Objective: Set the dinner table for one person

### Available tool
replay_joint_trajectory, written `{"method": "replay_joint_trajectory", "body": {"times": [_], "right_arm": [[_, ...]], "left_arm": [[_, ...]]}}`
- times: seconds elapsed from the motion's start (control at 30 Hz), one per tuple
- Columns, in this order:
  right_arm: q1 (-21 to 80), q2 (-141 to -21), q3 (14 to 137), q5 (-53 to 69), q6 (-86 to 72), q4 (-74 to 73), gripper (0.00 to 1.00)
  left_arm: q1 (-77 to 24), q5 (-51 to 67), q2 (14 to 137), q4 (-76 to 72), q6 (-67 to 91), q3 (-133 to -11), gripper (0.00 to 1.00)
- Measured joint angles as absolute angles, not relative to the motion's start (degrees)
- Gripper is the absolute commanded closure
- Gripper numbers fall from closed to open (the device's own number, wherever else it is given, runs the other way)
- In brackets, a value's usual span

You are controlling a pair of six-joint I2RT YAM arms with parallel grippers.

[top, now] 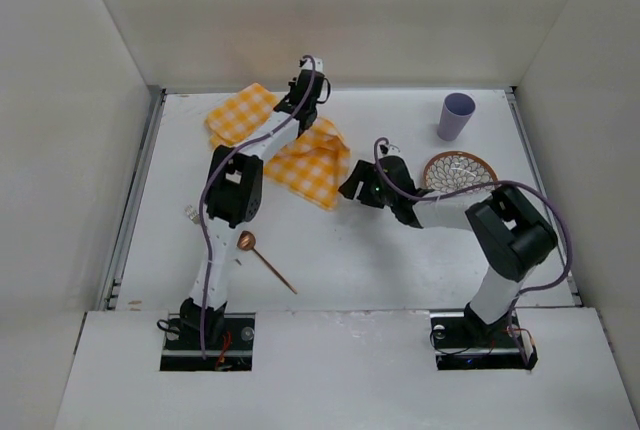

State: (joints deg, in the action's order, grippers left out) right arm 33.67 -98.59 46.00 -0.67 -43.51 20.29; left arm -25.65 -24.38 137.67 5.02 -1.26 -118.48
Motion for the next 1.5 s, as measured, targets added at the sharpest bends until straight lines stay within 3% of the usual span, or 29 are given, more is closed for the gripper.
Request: {"method": "replay_joint_trajectory", "body": {"times": [0.2, 0.3, 0.37, 0.47, 0.57, 0.77, 1.0, 1.1, 1.2, 1.37, 1.5], "right_arm": [[34.0, -105.6, 53.4, 1.0, -43.8, 18.5, 0.31], [35.1, -108.0, 56.0, 2.2, -44.5, 18.5, 0.39], [36.2, -108.9, 56.5, 3.0, -45.3, 18.6, 0.52], [37.3, -110.0, 56.6, 4.0, -46.4, 18.5, 0.81], [37.8, -110.3, 56.3, 4.2, -47.4, 18.0, 0.9], [35.4, -105.2, 59.8, -2.4, -42.2, 8.4, 0.93], [29.8, -104.4, 95.8, -18.6, -24.4, -6.2, 0.94], [28.9, -101.1, 105.4, -24.2, -15.4, -5.4, 0.93], [30.7, -93.1, 101.8, -29.4, -4.8, -0.4, 0.91], [39.2, -82.6, 79.7, -36.9, 7.9, 12.1, 0.92], [44.5, -83.9, 60.6, -39.0, 9.9, 14.5, 0.94]], "left_arm": [[-24.9, -24.4, 128.6, 2.9, 2.6, -110.0, 0.87], [-24.9, -24.4, 124.3, 1.5, 3.4, -106.4, 0.87], [-24.8, -24.4, 121.8, 0.4, 3.9, -103.7, 0.87], [-24.5, -24.5, 118.5, -1.5, 5.1, -99.0, 0.87], [-23.5, -24.5, 116.1, -2.4, 6.4, -94.9, 0.87], [-20.2, -24.7, 114.3, -3.2, 9.4, -92.9, 0.89], [-15.4, -23.4, 115.5, 2.3, 15.2, -111.2, 0.91], [-14.0, -22.5, 109.8, 0.5, 18.0, -111.7, 0.91], [-13.3, -22.9, 96.4, -6.9, 20.1, -99.2, 0.9], [-13.0, -28.6, 72.6, -24.2, 24.5, -65.8, 0.88], [-13.6, -31.9, 68.6, -29.9, 30.9, -46.0, 0.73]]}}
